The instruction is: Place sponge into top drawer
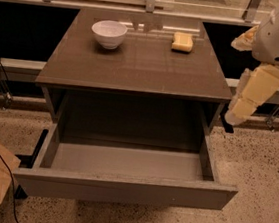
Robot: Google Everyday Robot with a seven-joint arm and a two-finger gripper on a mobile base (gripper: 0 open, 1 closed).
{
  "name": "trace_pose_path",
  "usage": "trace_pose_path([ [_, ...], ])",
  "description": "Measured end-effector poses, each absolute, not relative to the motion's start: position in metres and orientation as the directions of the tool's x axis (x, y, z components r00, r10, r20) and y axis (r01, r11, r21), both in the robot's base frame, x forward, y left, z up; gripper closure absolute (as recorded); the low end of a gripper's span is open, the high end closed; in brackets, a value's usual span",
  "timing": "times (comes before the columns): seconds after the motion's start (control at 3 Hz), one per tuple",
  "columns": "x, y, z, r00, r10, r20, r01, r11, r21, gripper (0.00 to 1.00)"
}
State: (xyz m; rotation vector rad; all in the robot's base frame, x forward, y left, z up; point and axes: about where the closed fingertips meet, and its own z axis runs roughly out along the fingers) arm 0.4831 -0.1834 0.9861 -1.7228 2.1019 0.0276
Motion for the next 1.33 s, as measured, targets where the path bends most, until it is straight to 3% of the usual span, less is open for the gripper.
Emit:
trace_pose_path([
  [0.33,0.538,-0.165,0.996,-0.097,-0.885,-0.455,-0.953,0.214,-0.213,0.00],
  [1.0,0.553,-0.165,0.997,-0.111,-0.871,-0.478,-0.935,0.255,-0.248,0.00],
  [1.33,0.588,-0.159,0.990,-0.106,-0.830,-0.548,-0.918,0.294,-0.268,0.00],
])
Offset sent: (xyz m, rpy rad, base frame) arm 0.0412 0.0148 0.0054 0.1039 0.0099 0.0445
